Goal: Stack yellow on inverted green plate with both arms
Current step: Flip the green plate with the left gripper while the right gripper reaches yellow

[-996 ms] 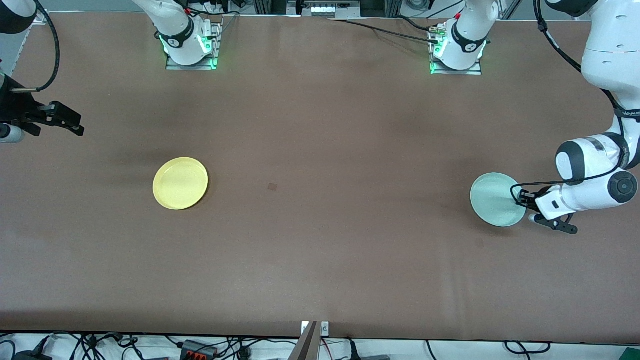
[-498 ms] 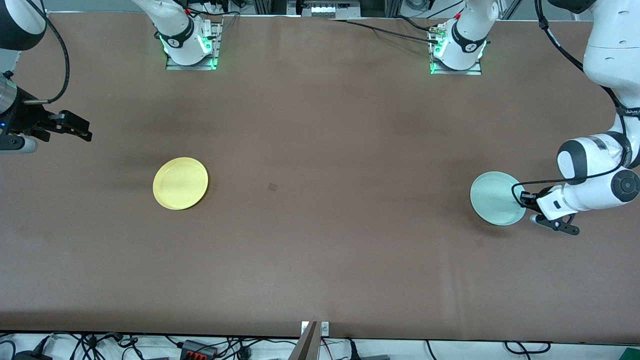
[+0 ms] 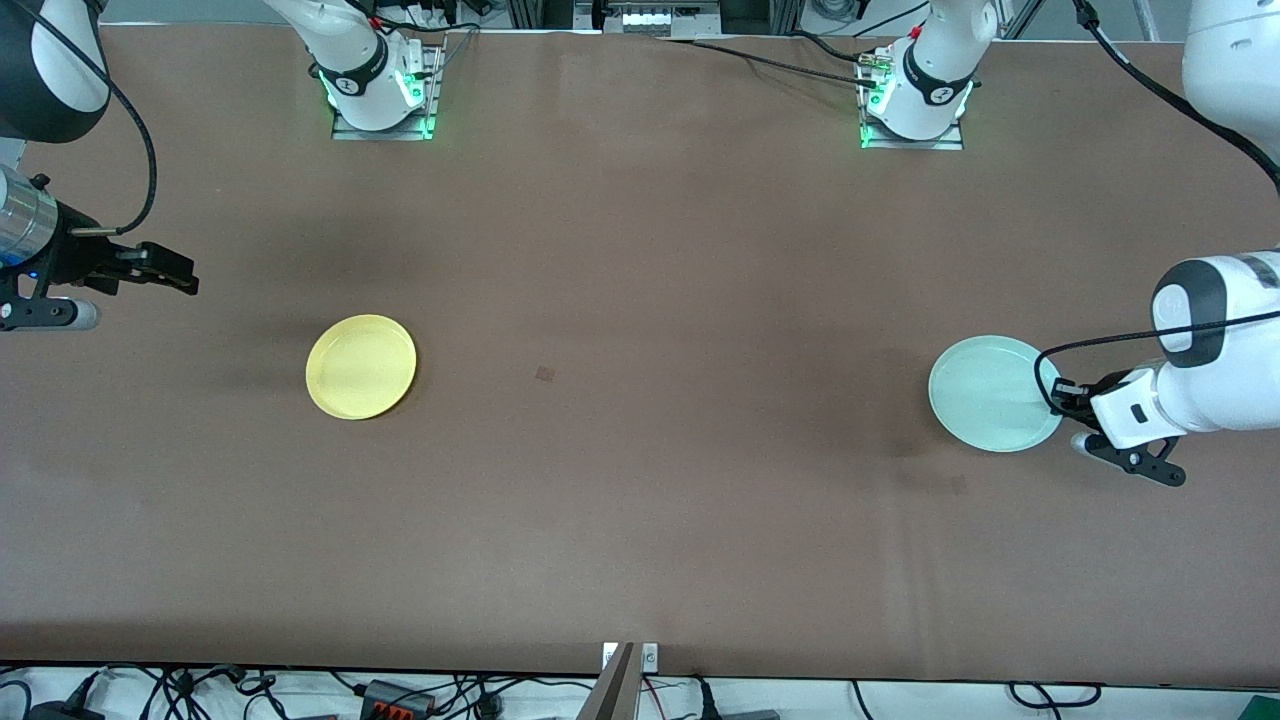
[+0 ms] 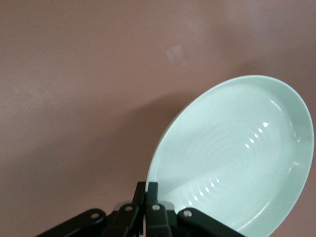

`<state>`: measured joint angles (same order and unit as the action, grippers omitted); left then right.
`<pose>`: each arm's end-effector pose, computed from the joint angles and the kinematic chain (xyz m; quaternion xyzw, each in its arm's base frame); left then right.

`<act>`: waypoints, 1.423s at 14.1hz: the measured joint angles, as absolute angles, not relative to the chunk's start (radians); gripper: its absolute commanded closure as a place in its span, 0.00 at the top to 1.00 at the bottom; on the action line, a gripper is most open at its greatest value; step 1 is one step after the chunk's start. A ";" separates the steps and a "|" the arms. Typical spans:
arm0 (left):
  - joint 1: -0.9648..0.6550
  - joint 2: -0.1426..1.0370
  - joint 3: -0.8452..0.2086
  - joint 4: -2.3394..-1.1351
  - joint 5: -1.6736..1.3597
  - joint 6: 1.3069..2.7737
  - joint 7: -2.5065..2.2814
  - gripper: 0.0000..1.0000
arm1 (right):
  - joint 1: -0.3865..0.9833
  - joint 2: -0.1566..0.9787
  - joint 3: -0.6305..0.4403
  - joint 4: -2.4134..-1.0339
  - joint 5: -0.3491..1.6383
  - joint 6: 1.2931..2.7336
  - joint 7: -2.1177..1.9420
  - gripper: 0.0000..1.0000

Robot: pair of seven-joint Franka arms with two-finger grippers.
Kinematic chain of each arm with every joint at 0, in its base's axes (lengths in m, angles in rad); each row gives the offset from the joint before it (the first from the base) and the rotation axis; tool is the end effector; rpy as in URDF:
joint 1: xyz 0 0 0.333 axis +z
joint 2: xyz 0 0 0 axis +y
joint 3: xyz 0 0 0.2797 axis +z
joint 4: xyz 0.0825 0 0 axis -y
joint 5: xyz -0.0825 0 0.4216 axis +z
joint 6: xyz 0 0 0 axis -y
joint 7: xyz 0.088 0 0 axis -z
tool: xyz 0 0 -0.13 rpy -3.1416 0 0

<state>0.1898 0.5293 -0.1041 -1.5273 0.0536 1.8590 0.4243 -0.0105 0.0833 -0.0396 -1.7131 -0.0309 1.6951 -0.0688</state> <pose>0.6812 0.0701 0.2657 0.9801 -0.1732 -0.0935 0.0264 0.6083 -0.0337 0.4528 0.9985 0.0120 -0.0515 0.0138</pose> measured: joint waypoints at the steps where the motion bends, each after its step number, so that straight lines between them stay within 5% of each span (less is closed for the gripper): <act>1: 0.157 0.527 -0.105 -1.485 0.082 1.797 0.376 0.01 | -0.010 0.087 -0.039 -1.714 -0.031 1.680 -0.069 1.00; 12: -0.321 0.536 -0.112 -1.413 0.426 1.581 -0.249 0.01 | -0.012 0.260 -0.040 -1.722 -0.031 1.671 -0.069 1.00; 20: -0.620 0.655 -0.107 -1.414 0.653 1.475 -0.743 0.01 | -0.020 0.338 -0.043 -1.733 -0.030 1.683 -0.062 1.00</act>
